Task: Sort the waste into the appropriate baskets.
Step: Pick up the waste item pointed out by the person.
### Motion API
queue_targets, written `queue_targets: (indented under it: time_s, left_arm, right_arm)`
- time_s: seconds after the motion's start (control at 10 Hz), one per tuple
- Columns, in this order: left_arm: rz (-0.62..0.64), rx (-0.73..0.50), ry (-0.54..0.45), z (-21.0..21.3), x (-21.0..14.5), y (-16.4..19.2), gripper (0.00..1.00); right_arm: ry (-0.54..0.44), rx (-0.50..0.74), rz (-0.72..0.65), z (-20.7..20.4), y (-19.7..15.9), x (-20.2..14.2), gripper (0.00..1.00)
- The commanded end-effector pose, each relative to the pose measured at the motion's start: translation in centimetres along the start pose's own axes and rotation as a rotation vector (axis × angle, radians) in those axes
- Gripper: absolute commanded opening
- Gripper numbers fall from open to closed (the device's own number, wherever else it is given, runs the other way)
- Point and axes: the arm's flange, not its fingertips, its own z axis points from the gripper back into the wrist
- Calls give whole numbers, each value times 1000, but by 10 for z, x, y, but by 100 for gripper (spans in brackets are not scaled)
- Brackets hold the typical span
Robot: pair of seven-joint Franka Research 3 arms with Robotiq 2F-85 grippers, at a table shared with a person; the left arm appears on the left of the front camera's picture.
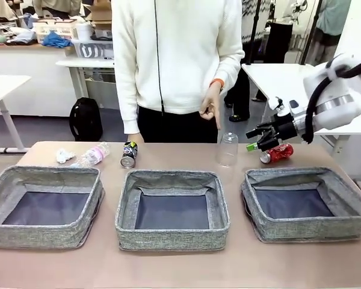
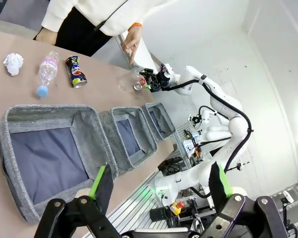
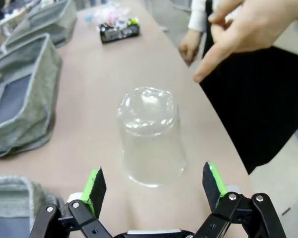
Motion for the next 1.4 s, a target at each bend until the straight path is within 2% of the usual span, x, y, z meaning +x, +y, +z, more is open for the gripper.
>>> queue_targets:
  time_s: [0.0, 0.7, 1.3]
  left_arm:
    - [-24, -16, -9, 1, 1, -2, 100]
    - [-24, -16, -9, 1, 1, -2, 100]
    - [-24, -16, -9, 1, 1, -2, 100]
  right_arm:
    - [67, -9, -45, -17, -10, 11, 100]
    - [35, 33, 1, -81, -10, 8, 100]
    - [-80, 68, -33, -86, -11, -2, 100]
